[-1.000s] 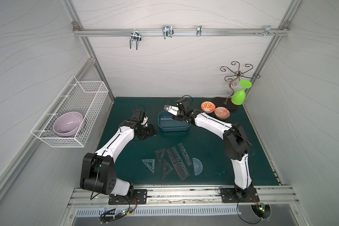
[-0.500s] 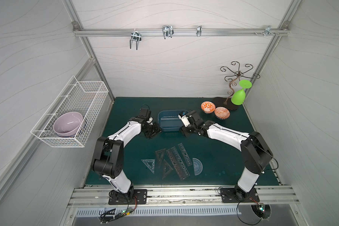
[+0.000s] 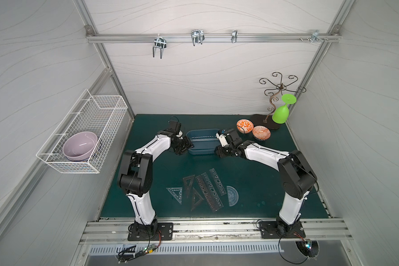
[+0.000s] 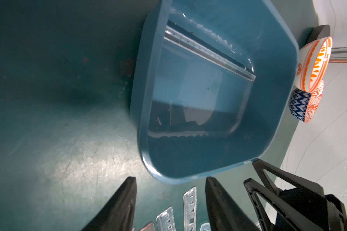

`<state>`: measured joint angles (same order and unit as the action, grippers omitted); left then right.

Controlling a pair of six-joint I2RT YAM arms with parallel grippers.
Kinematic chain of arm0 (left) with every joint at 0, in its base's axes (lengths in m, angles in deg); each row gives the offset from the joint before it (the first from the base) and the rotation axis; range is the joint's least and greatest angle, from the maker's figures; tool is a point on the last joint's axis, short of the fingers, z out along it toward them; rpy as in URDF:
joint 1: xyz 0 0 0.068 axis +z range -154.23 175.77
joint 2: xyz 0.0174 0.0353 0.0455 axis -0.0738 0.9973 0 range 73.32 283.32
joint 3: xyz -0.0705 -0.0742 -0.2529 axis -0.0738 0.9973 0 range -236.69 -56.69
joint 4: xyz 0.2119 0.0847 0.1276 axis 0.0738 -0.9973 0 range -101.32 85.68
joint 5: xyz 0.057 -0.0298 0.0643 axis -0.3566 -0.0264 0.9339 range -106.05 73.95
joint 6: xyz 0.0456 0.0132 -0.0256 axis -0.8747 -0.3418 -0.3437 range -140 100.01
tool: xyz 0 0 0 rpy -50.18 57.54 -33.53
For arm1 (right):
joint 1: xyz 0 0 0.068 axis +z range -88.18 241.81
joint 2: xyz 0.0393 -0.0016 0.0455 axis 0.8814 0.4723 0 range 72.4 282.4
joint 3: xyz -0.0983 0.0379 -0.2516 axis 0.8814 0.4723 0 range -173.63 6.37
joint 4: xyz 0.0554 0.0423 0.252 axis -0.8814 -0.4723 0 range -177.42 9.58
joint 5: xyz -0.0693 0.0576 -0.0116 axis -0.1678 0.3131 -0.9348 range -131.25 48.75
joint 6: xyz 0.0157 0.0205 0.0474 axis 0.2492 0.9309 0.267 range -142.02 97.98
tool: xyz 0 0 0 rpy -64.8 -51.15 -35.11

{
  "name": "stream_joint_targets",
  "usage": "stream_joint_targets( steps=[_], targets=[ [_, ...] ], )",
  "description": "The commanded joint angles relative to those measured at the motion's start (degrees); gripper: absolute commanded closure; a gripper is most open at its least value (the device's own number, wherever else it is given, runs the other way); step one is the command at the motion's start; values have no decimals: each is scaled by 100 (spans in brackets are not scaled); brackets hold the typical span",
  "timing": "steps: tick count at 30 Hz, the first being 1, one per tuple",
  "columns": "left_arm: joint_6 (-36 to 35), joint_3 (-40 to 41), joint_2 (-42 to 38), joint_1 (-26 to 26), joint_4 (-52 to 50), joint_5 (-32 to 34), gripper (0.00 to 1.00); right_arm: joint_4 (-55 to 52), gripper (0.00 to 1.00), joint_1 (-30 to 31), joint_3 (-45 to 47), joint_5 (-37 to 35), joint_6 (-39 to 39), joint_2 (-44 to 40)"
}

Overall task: Put the scattered rulers into the storage box
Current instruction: Pick up the ruler from the center of the board.

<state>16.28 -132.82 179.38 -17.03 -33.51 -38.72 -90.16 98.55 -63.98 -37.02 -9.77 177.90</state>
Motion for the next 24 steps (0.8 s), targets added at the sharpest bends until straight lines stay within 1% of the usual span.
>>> stream_joint_targets(
  steps=[1,7,11,14,17,21,24],
  targets=[
    [-32,-367,179,-21,36,132,41,121,54,-14,-84,159,80,129],
    [-14,-524,337,-21,37,130,41,135,54,-77,-136,173,31,182],
    [-35,-436,43,-30,-56,182,41,-3,54,-39,-99,166,-17,62],
    [-112,-87,-475,-118,-166,242,41,-349,53,123,-35,-139,-109,-191],
    [-247,331,-1037,-285,-367,440,41,-766,53,367,152,-486,-226,-561],
    [-246,1083,-1685,-533,-309,429,41,-1135,52,809,770,-508,-190,-1115],
    [-144,1524,-1979,-733,-108,321,41,-1327,51,1148,1155,-373,-22,-1394]
  ],
)
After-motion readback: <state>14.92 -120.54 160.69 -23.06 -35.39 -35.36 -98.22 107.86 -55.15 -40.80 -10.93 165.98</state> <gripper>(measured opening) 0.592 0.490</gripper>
